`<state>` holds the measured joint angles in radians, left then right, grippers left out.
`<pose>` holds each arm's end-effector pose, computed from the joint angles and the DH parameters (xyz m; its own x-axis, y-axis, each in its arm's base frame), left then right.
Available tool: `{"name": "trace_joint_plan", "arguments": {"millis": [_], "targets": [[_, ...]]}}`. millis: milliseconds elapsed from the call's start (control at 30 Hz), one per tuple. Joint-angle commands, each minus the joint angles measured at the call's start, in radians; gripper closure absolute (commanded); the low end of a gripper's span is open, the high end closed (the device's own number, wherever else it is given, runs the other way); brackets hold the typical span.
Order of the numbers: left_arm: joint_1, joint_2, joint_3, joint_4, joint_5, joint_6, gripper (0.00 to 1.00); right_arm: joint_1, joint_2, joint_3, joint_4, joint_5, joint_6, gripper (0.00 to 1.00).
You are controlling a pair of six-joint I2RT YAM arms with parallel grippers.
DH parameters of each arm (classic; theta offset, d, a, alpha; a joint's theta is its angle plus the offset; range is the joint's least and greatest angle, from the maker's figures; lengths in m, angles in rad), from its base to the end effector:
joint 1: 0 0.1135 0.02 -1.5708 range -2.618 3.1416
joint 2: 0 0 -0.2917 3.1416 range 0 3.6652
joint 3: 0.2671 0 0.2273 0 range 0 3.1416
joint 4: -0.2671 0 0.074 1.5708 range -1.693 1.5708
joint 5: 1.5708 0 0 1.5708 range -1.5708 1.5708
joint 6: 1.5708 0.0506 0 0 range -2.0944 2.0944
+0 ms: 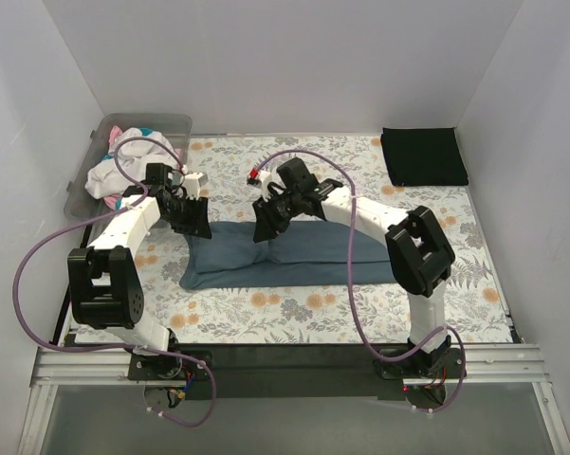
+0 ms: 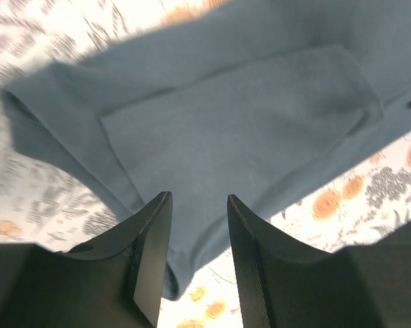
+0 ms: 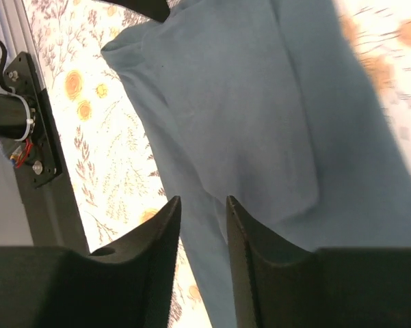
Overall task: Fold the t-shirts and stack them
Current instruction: Fold the tshirt
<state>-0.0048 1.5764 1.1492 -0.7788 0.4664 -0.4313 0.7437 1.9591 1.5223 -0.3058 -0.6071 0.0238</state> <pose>0.2884 -0.0241 0.2576 -0.9175 -0.3690 -0.1485 -0.2409 0.8126 -0.5308 0.3040 0.3189 0.2670 -0.5181 -0.4501 -0.7273 -0.8533 0.3307 0.4032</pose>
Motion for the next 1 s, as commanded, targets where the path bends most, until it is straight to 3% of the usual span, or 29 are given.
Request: {"name": "trace_joint_plan", "arguments": {"millis": [0,300,533,733,833,967], "targets": [[0.003,-0.026,-0.029,-0.017,0.058,-0.023,0.64,0.022,0.073,0.047,0.0,-0.057,0.028,0.62],[0.003,0.056,-0.094,0.029,0.006,-0.047,0.68,0.023,0.139,-0.073,0.002,-0.048,0.004,0.67],[0.003,0.112,-0.098,0.056,-0.034,-0.072,0.69,0.022,0.147,-0.09,-0.003,-0.128,-0.001,0.73],[0.003,0.157,-0.059,0.082,-0.104,-0.083,0.7,-0.026,-0.03,-0.016,-0.174,-0.111,-0.132,0.62],[-0.003,0.082,0.016,0.075,-0.072,-0.086,0.73,-0.102,-0.112,-0.04,-0.289,-0.01,-0.252,0.55],[-0.11,0.042,0.109,0.023,-0.168,-0.089,0.72,-0.211,-0.178,-0.122,-0.4,0.128,-0.415,0.42]]}}
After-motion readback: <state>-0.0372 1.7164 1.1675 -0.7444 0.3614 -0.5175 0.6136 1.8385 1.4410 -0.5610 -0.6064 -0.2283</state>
